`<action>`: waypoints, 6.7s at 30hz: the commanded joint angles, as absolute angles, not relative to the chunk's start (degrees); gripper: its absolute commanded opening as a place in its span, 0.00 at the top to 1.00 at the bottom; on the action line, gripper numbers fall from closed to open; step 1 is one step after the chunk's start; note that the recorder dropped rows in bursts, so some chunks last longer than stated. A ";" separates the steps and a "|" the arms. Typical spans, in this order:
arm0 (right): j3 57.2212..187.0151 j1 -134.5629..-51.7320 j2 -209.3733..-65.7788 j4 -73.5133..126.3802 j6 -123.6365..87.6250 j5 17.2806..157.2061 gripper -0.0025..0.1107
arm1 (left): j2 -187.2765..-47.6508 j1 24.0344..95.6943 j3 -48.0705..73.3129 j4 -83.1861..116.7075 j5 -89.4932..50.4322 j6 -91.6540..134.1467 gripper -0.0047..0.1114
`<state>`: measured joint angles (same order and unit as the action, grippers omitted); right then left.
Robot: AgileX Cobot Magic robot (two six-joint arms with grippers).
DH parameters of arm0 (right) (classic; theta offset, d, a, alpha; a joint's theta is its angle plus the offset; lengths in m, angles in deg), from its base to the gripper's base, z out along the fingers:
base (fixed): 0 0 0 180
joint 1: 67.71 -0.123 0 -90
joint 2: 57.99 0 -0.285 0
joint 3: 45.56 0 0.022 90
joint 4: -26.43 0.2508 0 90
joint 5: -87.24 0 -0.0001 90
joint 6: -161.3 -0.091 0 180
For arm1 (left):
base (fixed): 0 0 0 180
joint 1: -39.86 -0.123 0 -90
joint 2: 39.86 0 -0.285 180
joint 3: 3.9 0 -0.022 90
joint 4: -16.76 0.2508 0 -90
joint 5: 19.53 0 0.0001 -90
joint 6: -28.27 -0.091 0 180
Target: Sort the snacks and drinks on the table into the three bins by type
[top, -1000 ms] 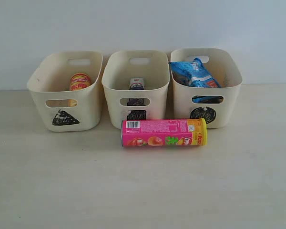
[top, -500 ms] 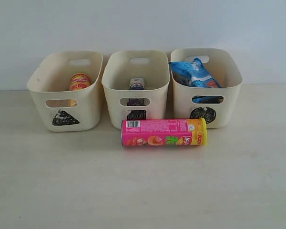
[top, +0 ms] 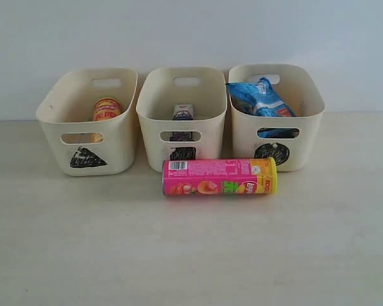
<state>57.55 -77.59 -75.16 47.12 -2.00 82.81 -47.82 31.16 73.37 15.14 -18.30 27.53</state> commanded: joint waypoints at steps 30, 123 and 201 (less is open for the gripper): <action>57.22 -67.29 -65.78 34.43 -14.74 107.46 0.98 | -47.65 30.88 73.31 14.60 -18.59 27.75 0.92; 57.22 -67.29 -65.78 36.62 -15.45 107.25 0.98 | -91.75 30.88 24.99 116.71 -48.66 135.66 0.93; 57.22 -67.29 -65.78 36.37 -15.35 105.64 0.98 | -182.26 91.74 -25.61 69.64 12.32 25.93 0.26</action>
<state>57.24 -67.14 -66.09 36.48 -15.38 106.23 -181.44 92.47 -24.42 69.35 12.07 25.18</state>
